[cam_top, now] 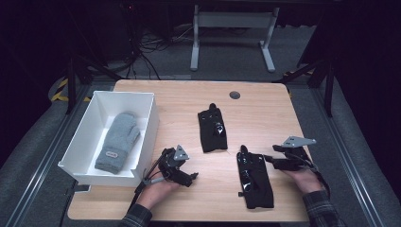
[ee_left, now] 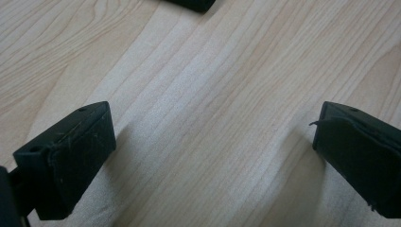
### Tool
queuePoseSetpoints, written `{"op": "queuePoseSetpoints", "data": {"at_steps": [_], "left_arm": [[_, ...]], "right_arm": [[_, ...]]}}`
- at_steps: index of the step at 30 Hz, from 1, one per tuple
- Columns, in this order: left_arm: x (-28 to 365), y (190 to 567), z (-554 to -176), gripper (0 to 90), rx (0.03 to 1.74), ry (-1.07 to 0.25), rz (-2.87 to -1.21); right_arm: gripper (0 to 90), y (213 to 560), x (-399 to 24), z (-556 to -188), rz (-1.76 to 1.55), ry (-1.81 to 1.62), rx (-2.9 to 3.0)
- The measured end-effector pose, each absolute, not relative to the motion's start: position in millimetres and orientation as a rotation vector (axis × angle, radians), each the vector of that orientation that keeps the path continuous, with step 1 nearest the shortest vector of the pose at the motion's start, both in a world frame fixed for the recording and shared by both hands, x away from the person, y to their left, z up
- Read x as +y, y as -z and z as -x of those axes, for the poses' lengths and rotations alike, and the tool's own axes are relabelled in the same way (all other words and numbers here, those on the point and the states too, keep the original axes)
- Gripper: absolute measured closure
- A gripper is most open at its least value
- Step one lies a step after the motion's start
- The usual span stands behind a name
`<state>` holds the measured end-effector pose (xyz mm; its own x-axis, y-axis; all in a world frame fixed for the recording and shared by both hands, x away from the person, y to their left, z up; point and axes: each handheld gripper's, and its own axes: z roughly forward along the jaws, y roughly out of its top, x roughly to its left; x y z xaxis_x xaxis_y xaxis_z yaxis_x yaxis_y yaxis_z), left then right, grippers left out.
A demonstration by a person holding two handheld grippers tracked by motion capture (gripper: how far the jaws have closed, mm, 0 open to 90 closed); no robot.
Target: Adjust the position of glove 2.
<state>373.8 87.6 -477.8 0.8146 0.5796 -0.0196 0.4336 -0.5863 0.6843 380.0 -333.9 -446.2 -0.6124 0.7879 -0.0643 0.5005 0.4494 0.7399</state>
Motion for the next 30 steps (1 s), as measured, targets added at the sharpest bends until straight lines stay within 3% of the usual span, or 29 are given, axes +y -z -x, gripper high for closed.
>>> {"op": "queuePoseSetpoints", "data": {"at_steps": [11,17,23,24,26,30], "left_arm": [[83,474,-378,0.1,0.740,-0.249,-2.327],[78,470,-385,8.5,0.750,-0.220,-2.315],[76,460,-396,33.5,0.742,-0.177,-2.278],[76,458,-400,33.5,0.742,-0.152,-2.279],[75,454,-405,52.0,0.731,-0.159,-2.268],[67,447,-423,71.3,0.714,-0.129,-2.238]], "right_arm": [[19.7,464,-351,-396,-1.177,-0.935,2.252],[16.0,467,-355,-397,-1.201,-0.974,2.251],[15.9,467,-355,-397,-1.201,-0.974,2.251],[15.9,467,-355,-397,-1.201,-0.974,2.251],[15.9,467,-355,-397,-1.201,-0.974,2.251],[16.0,467,-355,-397,-1.200,-0.974,2.251]]}}
